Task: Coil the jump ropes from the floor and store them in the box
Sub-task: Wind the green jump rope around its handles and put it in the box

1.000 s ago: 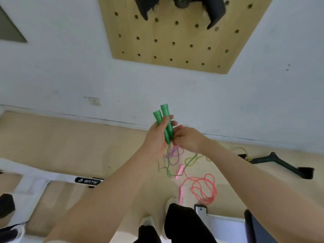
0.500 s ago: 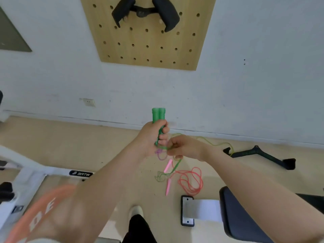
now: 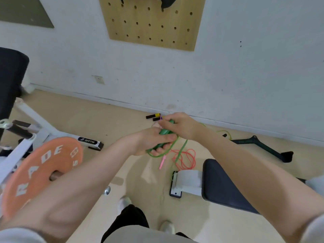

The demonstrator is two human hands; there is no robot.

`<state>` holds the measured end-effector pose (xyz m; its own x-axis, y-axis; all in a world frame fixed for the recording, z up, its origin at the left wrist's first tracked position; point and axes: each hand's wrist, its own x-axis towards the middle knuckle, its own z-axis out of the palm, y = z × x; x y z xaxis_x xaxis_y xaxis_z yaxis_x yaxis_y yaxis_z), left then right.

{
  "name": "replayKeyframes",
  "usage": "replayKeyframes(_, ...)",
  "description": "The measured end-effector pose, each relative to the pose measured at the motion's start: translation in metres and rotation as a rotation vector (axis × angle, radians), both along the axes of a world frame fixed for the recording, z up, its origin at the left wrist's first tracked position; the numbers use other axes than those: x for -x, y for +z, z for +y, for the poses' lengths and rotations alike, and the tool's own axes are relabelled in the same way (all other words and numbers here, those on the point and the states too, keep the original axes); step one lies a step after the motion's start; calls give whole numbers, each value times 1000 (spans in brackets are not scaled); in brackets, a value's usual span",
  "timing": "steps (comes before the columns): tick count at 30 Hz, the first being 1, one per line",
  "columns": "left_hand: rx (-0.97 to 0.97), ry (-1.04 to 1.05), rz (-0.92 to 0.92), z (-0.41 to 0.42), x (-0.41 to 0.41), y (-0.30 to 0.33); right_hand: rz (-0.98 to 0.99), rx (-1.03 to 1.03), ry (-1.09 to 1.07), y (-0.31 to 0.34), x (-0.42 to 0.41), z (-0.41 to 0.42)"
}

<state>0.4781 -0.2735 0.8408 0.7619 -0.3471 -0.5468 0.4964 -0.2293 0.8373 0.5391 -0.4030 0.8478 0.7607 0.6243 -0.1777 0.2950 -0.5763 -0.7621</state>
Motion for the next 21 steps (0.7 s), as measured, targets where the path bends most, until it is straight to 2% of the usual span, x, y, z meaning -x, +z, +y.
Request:
replayKeyframes(3,-110,138,-168,-7,15,3,-105,50,19,11,12,1)
replayKeyframes(5,-78,232,-211,-6,20,3,-191,47,6,16,17,3)
replayKeyframes(8,-95,196,-240,4,31,10,-227,-40,-90,17,18,3)
replayKeyframes(10,-192,130,-296,11,39,12,-215,-68,-99,15,22,6)
replayKeyframes(14,-195,193,-310,28,51,3,-162,-76,-61,11,35,31)
replayKeyframes(18,-209,190,-219,64,61,-4,36,129,75,9,39,48)
replayKeyframes(20,-237,209,-200,90,63,-1,69,217,142,7,39,50)
replayKeyframes(21,-313,194,-203,104,64,-1,58,247,174,6,40,50)
